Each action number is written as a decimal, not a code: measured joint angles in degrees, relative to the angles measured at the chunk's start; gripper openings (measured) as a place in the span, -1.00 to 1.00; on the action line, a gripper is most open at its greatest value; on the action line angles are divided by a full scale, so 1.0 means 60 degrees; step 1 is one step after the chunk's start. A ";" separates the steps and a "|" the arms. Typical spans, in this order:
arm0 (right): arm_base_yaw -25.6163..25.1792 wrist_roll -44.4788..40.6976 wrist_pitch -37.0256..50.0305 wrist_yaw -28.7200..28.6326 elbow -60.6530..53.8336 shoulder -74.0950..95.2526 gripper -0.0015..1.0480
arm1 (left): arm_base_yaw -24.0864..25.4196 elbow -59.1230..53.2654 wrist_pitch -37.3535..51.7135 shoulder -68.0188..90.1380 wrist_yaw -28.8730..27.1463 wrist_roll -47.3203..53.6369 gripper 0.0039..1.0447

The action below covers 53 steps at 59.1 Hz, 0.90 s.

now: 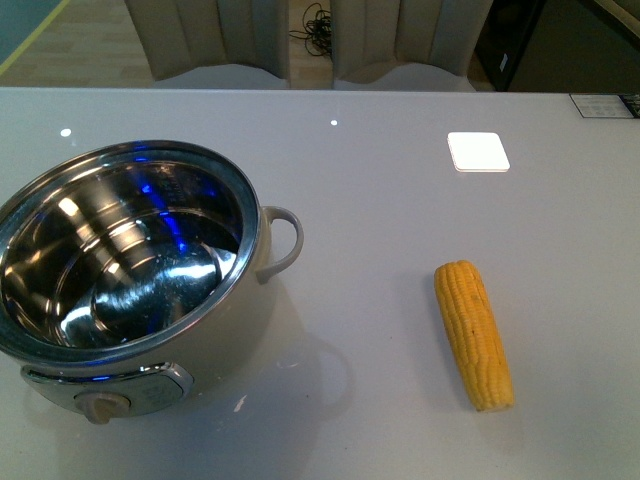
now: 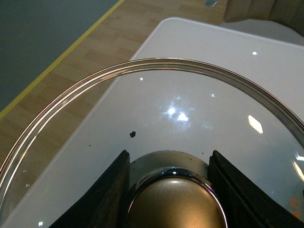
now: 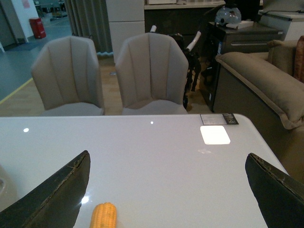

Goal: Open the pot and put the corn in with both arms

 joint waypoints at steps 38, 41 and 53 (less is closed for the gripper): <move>0.0000 0.0000 0.0000 -0.0004 0.0000 0.0000 0.83 | 0.0332 0.0597 0.3901 0.5439 -0.0441 -0.0332 -0.16; 0.0000 0.0004 0.0000 0.0000 0.0000 0.0000 0.83 | 0.0251 0.0809 0.3978 0.5767 -0.0430 -0.0375 -0.16; 0.0000 0.0004 0.0000 0.0000 0.0000 0.0000 0.83 | -0.0076 0.1479 0.4124 0.6798 -0.0372 -0.0499 -0.16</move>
